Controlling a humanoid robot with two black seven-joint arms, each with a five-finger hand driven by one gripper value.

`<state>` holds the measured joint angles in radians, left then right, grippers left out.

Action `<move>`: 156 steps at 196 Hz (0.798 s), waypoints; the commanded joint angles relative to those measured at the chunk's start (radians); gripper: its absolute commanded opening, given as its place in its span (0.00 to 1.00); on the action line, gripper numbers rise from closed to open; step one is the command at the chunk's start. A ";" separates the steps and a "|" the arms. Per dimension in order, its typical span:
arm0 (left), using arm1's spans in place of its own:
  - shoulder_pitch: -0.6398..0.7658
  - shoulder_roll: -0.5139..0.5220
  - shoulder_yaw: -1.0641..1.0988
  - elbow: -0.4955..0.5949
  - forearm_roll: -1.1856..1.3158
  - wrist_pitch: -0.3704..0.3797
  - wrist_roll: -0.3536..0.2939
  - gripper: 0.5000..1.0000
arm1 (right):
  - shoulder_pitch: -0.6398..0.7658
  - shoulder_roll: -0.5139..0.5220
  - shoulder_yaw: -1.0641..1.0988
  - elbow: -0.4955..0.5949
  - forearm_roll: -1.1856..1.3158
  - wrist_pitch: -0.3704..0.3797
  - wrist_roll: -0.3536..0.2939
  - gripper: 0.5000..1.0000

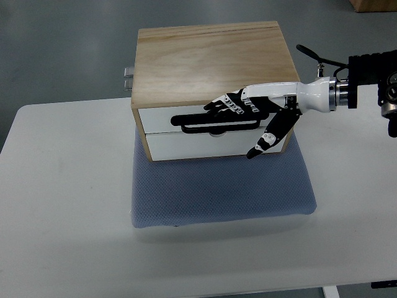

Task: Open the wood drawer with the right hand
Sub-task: 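Hook the right hand fingers around the black bar handle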

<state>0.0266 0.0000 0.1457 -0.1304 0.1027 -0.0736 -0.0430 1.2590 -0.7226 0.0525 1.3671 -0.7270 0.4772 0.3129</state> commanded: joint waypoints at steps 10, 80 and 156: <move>-0.001 0.000 0.000 0.000 0.000 0.000 0.000 1.00 | 0.008 0.015 -0.020 -0.016 0.000 -0.025 0.003 0.90; -0.001 0.000 0.000 0.000 0.000 0.000 0.000 1.00 | 0.007 0.035 -0.039 -0.062 0.000 -0.025 0.005 0.90; 0.001 0.000 0.000 0.000 0.000 0.000 0.000 1.00 | 0.002 0.065 -0.059 -0.120 0.001 -0.025 0.008 0.91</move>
<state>0.0266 0.0000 0.1457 -0.1304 0.1027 -0.0736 -0.0429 1.2604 -0.6592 -0.0016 1.2483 -0.7272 0.4524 0.3205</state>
